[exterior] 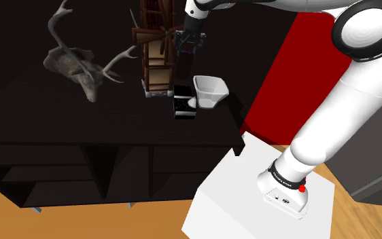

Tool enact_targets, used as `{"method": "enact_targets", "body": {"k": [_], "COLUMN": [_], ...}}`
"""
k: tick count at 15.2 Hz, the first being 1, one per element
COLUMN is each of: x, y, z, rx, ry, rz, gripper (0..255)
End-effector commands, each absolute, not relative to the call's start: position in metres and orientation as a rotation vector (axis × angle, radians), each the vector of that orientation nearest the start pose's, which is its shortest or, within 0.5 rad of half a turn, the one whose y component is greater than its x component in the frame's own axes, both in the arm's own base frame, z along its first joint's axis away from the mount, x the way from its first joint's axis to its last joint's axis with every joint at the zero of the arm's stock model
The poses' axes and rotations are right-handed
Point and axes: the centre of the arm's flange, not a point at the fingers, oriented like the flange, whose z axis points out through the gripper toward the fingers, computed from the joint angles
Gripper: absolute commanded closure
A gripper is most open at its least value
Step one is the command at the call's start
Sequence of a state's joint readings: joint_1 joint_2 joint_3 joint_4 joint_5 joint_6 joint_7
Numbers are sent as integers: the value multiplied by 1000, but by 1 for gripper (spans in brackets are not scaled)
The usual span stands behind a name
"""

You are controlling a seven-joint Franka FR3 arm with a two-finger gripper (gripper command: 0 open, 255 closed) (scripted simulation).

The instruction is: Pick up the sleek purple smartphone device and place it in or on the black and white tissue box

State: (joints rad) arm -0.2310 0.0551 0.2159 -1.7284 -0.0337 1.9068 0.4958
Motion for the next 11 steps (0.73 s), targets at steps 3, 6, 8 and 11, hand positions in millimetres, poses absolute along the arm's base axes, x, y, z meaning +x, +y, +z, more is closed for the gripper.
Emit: {"method": "enact_targets", "body": {"k": [3,6,8,11], "x": [601,584,608,608], "y": [-22,-14,-23,-23], "z": [502,509,503,540], "rx": [-3040,-3040,-3040,-3040], "ry": [794,794,793,793], "rz": [-21,-21,-20,-20], "gripper": [0,0,0,0]}}
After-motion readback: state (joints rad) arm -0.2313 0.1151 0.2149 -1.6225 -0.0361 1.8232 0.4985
